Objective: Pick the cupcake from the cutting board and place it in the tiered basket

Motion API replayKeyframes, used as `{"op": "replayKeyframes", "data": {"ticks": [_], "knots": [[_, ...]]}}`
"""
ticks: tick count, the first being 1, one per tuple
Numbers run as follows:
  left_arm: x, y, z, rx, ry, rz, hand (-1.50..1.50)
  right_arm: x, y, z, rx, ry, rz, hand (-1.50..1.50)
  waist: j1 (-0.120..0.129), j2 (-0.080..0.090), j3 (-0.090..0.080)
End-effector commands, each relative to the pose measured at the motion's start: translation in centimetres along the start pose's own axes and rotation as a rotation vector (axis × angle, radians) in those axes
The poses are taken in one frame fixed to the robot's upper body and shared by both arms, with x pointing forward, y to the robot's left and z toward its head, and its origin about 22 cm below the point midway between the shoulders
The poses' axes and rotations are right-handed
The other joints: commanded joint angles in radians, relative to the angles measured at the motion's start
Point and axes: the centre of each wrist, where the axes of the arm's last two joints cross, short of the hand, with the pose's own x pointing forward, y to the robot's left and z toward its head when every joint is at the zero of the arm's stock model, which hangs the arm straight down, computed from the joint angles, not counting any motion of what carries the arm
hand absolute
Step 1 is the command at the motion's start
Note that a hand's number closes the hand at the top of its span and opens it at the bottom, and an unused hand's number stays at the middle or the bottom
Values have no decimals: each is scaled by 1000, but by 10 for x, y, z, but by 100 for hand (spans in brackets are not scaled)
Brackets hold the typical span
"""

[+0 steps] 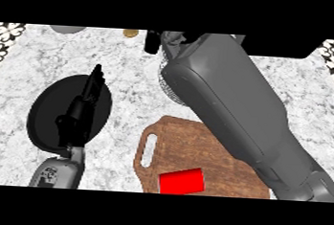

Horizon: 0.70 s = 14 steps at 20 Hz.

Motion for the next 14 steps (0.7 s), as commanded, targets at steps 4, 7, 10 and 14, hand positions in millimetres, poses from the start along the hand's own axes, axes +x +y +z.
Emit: {"op": "replayKeyframes", "data": {"ticks": [4, 7, 10, 14], "knots": [[-2, -1, 10, -9, -9, -3, 0, -8, 10, -41, -21, 135, 64, 150, 6, 3, 0], [1, 6, -2, -8, -15, 11, 0, -18, 25, -47, -8, 132, 97, 150, -2, 2, 1], [-1, 2, 4, 13, -14, 5, 0, -31, 43, -52, 38, 262, -85, 150, 0, 2, 1], [-8, 18, 7, 24, -10, -10, 0, -40, 44, -53, 90, 266, -242, -150, 0, -1, 1]]}}
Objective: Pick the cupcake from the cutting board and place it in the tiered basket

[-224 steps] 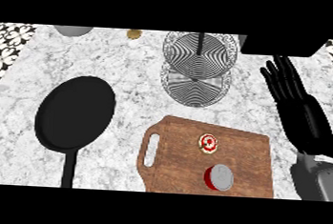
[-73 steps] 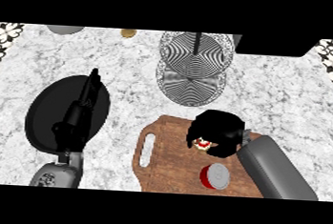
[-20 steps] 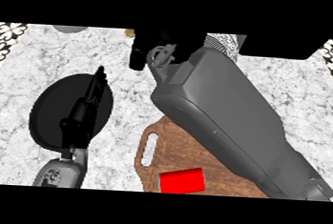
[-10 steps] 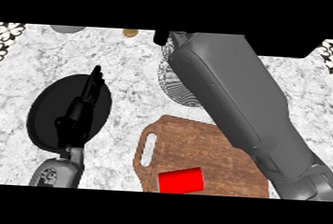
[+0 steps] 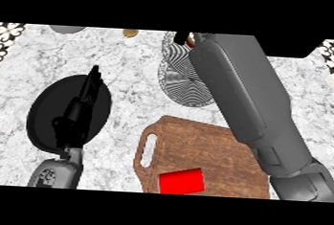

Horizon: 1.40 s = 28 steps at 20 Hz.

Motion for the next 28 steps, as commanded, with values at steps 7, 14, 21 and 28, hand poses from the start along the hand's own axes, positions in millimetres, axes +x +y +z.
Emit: {"op": "replayKeyframes", "data": {"ticks": [7, 14, 21, 28], "knots": [[-2, 11, 11, 13, -14, -9, 0, -43, 9, -16, -88, 44, -382, -150, -7, -4, 1], [-8, 9, 13, 35, 25, -7, 0, -86, -34, -21, -229, 261, -562, -150, -32, -11, 0], [-5, 18, 16, 54, 39, 7, 0, -192, -60, 7, -263, 300, -740, -150, -68, -22, 2], [0, 12, 12, 43, 27, -9, 0, -291, -68, 84, -261, 251, -769, -150, -69, -17, 2]]}}
